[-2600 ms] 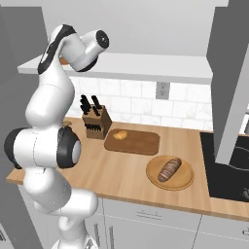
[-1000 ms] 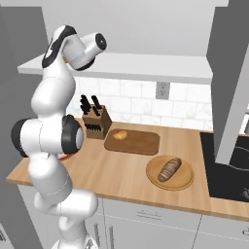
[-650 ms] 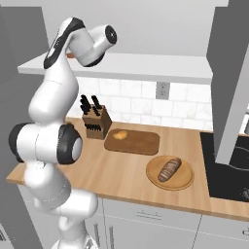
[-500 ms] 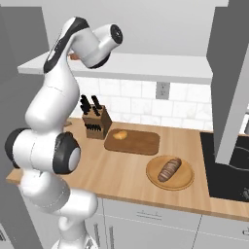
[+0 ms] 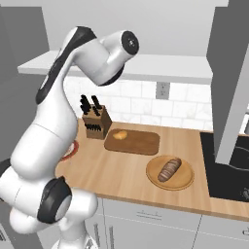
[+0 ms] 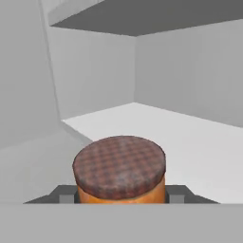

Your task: From the different types of pastries on the counter, select a croissant and place it on the cutting board. Then retrieve a jar of jam from the cabinet and place it alongside the croissant on the cutting board.

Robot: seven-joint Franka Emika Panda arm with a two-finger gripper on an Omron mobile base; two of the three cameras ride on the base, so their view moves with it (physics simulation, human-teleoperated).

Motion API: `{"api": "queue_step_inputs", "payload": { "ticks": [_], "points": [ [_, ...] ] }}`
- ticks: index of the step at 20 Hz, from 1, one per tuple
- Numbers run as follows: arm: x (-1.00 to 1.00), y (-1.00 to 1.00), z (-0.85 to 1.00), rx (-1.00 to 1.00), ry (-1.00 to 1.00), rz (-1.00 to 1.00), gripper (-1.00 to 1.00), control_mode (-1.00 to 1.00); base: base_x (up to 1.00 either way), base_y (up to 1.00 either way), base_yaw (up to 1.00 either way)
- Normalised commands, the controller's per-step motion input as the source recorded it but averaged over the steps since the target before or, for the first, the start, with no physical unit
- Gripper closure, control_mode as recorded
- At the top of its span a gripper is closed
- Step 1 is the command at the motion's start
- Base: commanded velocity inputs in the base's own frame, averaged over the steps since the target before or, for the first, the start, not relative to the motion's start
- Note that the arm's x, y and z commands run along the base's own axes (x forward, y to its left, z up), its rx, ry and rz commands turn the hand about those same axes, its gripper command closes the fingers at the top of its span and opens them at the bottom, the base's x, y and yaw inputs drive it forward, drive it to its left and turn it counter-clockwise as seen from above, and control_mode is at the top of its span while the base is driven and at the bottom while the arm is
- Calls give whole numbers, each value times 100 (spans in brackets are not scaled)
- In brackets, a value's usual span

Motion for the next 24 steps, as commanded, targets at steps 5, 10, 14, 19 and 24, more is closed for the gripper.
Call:
{"api": "queue_step_inputs", "payload": {
  "ticks": [5, 10, 14, 19, 24],
  "points": [
    [-84, -73, -29, -6, -10, -12, 100, -100, 0, 0, 0],
    [-20, -40, -77, -6, 2, 0, 100, -100, 0, 0, 0],
    [0, -29, -52, -1, -2, 0, 100, -100, 0, 0, 0],
    [-3, -14, -84, 5, -6, 0, 100, -100, 0, 0, 0],
    [15, -12, -57, 10, 0, 0, 100, -100, 0, 0, 0]
  ]
}}
